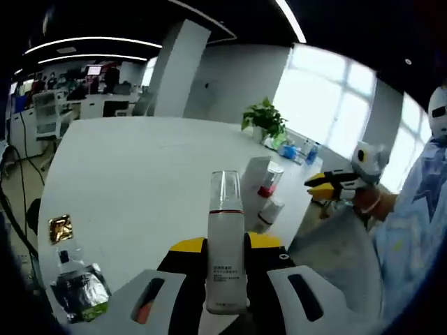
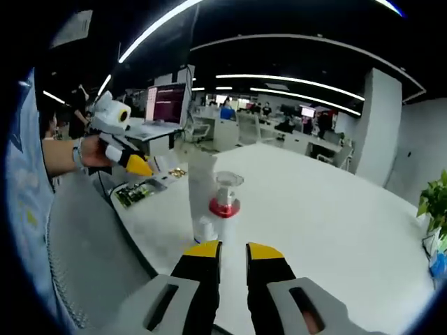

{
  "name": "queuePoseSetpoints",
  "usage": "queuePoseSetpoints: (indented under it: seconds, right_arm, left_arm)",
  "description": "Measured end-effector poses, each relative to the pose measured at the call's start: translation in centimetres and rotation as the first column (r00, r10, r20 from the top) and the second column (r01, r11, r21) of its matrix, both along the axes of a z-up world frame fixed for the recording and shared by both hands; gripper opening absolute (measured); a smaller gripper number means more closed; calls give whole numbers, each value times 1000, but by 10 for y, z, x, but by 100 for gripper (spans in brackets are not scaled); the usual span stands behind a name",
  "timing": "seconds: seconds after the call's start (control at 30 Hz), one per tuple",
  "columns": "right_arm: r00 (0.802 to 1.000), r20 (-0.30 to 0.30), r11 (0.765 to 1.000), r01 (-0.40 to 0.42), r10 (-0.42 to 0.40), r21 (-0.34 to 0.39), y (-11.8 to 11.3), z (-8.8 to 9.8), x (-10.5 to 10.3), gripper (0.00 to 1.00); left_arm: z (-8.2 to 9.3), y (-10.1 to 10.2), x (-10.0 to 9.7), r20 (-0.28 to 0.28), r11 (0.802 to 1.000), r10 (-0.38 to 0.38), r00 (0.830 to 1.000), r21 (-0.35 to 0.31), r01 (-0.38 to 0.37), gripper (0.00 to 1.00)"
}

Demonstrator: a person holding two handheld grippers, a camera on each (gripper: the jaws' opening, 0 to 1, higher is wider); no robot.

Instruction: Arrange the skincare products in the storage area until every visible bottle or jar stands upright without overlapping.

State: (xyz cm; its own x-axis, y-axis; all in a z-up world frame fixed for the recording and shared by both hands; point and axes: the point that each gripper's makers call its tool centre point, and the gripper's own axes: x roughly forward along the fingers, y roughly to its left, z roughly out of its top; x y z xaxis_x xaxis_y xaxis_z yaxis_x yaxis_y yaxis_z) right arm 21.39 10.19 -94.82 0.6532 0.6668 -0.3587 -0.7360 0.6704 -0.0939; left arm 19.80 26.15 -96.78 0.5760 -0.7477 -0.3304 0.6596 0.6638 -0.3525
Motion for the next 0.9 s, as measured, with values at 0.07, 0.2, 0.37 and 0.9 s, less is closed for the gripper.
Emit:
queuePoseSetpoints:
  seconds: [0.07,0.2,0.37,0.9]
  right_arm:
    - [998,-1,994,-69,69,87,19,18,-8,5]
    - [958,-38,924,-261,283,281,57,49,-32,13]
    - [881,-50,808,-409,471,424,76,66,-53,23]
    - [758,-267,746,-399,596,534,90,39,-79,14]
  left_arm:
    - [10,-11,-8,26,997,-56,998,-55,57,17]
    - [38,-34,-33,38,945,-233,972,-226,235,17]
    - [58,-52,-57,55,848,-391,919,-366,383,17]
    - [34,-78,-83,22,821,-519,854,-267,505,18]
